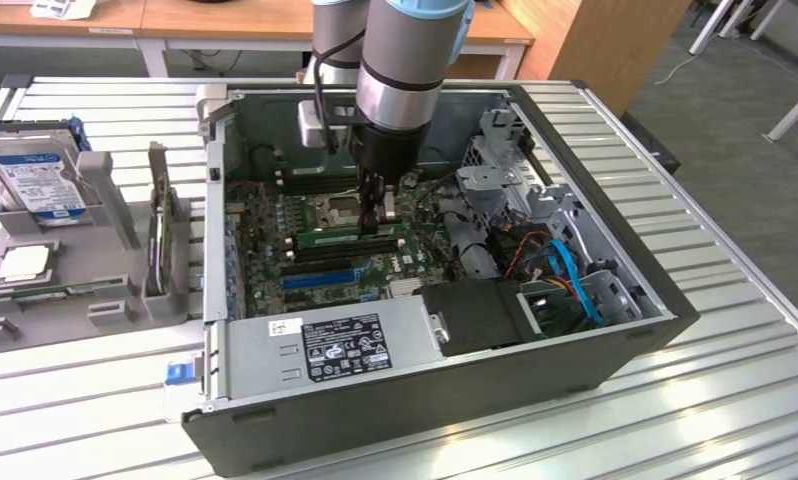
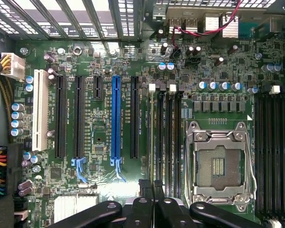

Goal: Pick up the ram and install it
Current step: 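Insert the ram into the slot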

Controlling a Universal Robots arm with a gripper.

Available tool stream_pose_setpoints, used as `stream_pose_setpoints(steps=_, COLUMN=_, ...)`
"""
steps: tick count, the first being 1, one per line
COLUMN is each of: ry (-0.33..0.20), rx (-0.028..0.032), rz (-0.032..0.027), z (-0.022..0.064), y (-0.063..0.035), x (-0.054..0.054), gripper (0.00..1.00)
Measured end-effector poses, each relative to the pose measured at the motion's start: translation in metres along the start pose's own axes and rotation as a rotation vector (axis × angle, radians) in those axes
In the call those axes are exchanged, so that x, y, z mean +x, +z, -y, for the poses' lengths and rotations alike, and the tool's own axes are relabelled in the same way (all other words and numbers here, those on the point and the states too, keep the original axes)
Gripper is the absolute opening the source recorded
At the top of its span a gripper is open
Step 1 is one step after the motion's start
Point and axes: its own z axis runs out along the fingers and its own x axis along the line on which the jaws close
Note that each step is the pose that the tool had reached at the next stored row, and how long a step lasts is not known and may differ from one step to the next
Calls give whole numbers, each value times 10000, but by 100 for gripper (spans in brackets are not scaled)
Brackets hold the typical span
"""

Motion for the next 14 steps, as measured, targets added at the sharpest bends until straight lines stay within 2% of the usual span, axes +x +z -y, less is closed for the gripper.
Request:
stream_pose_setpoints(steps=3, ry=2, rx=-19, rz=0, z=2, y=0, x=0, gripper=12)
stream_pose_setpoints(steps=14, ry=4, rx=-20, rz=1, z=-22, y=1, x=0, gripper=12)
